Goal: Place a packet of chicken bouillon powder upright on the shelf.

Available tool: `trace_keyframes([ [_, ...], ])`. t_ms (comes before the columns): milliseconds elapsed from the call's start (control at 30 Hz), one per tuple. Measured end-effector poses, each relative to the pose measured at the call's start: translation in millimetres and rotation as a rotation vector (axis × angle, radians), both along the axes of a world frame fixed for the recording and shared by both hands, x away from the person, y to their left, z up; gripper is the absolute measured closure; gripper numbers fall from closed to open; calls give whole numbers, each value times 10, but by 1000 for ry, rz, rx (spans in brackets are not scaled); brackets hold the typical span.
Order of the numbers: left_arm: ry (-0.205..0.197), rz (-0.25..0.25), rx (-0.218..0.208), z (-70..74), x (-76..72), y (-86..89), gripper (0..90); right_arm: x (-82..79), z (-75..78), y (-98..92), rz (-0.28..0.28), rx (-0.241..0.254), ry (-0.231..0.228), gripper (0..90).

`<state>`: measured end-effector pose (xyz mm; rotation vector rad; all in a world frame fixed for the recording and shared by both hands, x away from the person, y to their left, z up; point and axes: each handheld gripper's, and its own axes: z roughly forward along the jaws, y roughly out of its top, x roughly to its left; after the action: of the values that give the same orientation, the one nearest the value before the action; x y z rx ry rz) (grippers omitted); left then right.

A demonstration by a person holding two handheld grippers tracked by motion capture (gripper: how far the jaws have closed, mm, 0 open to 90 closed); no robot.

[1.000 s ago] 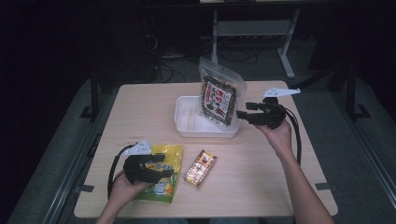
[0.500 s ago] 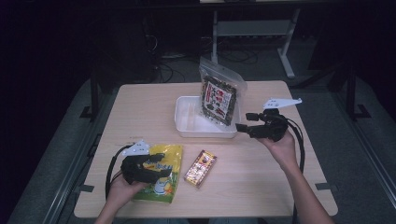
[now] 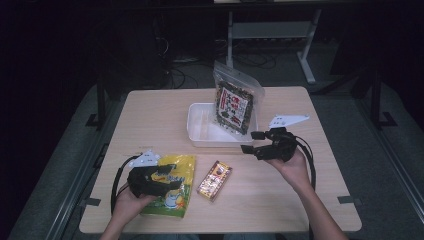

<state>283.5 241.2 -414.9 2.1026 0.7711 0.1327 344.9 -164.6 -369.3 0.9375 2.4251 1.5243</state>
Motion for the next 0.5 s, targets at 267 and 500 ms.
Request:
trace_keyframes([
  [267, -1, 27, 13, -6, -1, 78, 274, -17, -56, 271, 77, -15, 40, 295],
  [500, 2, 53, 49, -28, -39, 140, 276, 25, -100, 589, 152, -46, 63, 299],
])
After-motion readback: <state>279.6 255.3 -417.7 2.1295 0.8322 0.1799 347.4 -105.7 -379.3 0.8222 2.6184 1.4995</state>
